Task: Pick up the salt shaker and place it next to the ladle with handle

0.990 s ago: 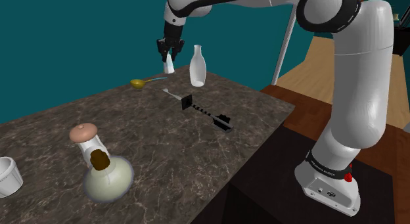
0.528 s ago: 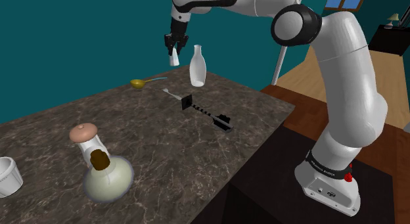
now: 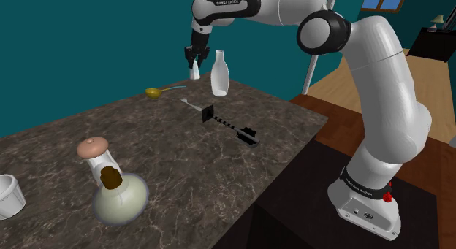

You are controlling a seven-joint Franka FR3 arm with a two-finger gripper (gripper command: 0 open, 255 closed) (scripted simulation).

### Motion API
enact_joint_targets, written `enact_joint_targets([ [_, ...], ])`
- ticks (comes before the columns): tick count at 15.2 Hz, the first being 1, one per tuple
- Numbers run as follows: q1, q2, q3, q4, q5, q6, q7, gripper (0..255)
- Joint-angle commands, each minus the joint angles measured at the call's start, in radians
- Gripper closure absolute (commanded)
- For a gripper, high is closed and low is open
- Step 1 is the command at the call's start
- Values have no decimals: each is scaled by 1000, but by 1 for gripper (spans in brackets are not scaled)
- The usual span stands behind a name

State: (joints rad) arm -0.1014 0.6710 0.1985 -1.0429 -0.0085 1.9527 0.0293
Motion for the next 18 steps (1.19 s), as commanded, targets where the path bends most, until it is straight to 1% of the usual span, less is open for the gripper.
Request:
enact_joint_targets([
  [1,-4,-9,0,-41,2,33,-2,255],
  [9,-10,-7,0,-145,3,139,-9,255],
  [18,-13,18,-2,-227,2,244,-16,255],
])
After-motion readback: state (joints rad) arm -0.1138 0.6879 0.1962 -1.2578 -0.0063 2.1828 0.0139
